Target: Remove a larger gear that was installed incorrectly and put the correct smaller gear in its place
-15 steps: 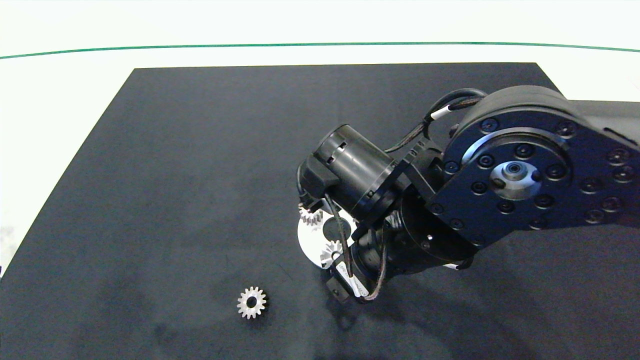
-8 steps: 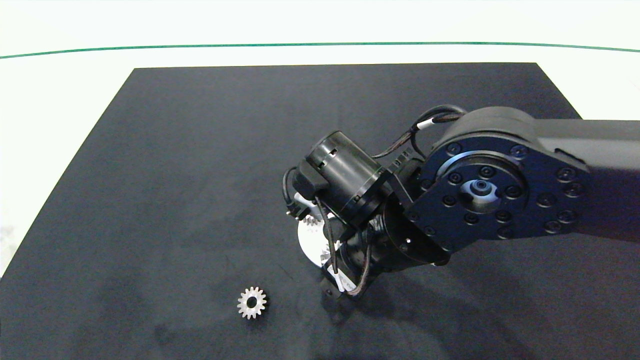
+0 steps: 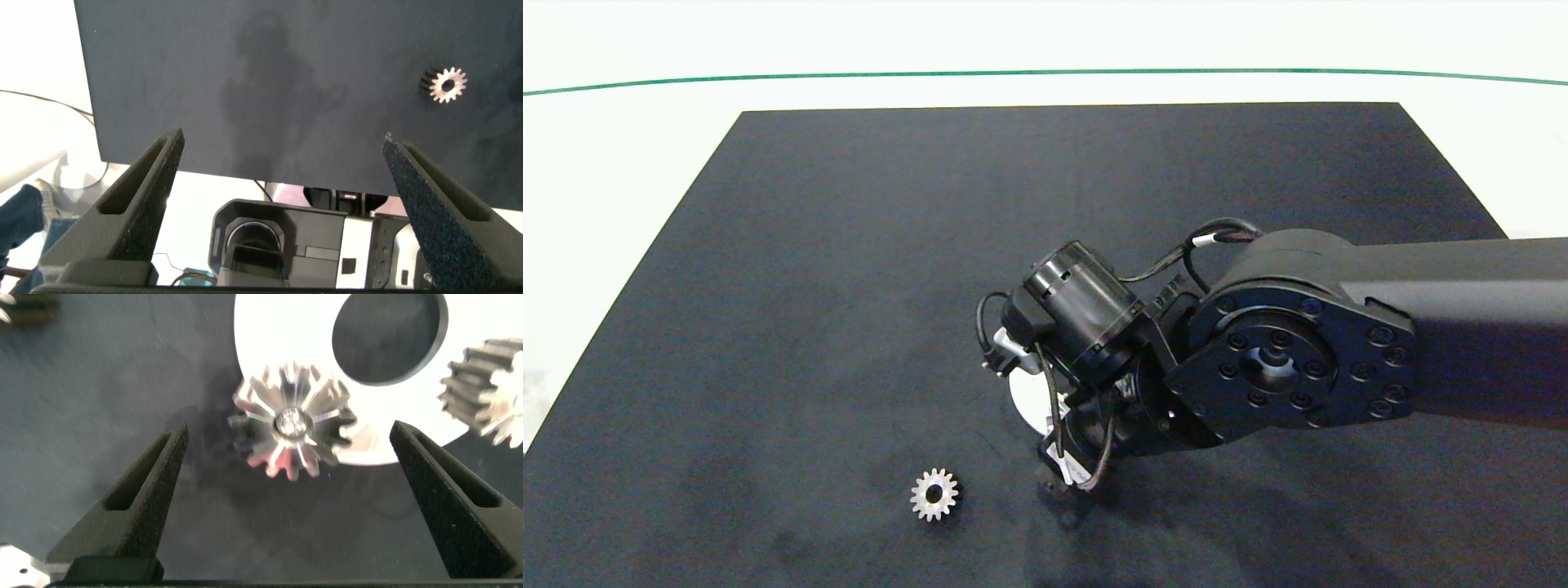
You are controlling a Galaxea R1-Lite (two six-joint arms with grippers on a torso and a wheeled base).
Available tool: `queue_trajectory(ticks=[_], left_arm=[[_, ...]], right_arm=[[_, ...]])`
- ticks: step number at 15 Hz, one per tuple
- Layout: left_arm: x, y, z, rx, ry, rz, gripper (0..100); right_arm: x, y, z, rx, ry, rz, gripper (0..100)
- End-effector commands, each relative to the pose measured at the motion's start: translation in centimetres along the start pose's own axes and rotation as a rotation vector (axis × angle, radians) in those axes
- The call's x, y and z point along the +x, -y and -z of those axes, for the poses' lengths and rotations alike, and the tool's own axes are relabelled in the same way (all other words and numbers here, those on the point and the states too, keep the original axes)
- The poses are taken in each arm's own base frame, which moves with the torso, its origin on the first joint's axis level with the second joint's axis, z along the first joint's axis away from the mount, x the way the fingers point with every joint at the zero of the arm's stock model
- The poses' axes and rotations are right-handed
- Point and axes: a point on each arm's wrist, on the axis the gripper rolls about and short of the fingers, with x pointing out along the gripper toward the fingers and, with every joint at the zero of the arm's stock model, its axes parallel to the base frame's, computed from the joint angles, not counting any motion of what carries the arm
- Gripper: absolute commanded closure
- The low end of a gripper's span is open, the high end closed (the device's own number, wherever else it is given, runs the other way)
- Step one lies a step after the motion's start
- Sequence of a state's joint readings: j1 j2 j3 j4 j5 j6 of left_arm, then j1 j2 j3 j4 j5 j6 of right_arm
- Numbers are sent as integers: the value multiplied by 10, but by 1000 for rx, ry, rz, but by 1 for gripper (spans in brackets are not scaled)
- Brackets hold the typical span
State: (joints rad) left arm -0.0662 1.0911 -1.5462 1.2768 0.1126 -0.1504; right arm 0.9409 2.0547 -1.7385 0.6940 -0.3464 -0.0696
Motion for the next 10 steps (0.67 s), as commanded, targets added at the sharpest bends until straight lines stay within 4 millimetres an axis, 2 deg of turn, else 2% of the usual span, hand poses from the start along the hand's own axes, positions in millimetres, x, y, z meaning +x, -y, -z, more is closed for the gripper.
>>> queue_trajectory(ticks=[1, 8, 10], left_arm=[[0, 0, 1, -1, -8, -2, 0], [0, 0, 1, -1, -6, -2, 0], [0, 0, 1, -1, -6, -2, 0]], right_arm=[[-1, 0, -1, -7, 8, 2, 0], [2, 0, -5, -8, 53, 2, 0], [2, 0, -5, -14, 49, -1, 3]])
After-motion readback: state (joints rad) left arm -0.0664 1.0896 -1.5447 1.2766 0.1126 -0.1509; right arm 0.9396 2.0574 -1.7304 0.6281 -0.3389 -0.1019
